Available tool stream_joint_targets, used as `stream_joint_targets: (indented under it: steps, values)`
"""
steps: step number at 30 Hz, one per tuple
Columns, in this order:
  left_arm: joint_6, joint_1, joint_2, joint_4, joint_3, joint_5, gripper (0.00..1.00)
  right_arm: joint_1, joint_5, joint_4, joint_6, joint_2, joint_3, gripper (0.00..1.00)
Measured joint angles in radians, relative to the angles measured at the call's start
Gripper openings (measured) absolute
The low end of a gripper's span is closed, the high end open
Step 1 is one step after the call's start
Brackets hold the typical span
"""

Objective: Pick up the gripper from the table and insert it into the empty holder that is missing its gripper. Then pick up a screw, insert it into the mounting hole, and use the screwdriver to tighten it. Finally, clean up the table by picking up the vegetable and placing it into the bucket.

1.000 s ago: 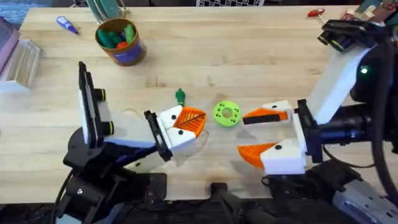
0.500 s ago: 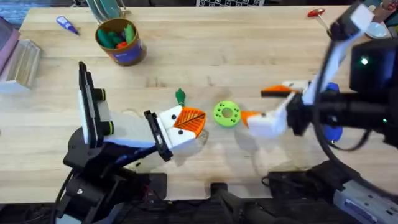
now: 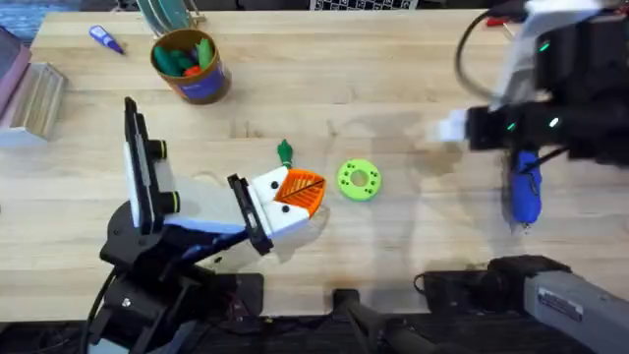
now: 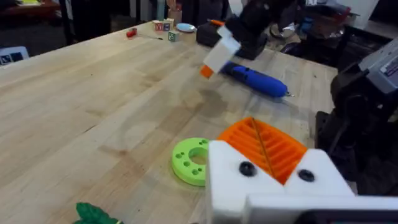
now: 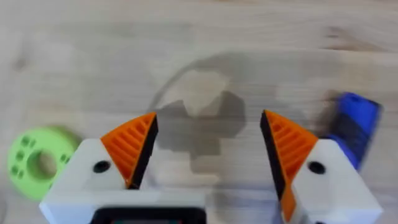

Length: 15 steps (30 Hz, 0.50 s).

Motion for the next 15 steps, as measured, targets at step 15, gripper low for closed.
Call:
stream_joint_targets:
  steps: [15]
  values:
    - [0.0,0.0,0.0,0.0,0.0,0.003,0.016,-0.41,0.04,-0.112,-0.068,0.207,0.19,0.993]
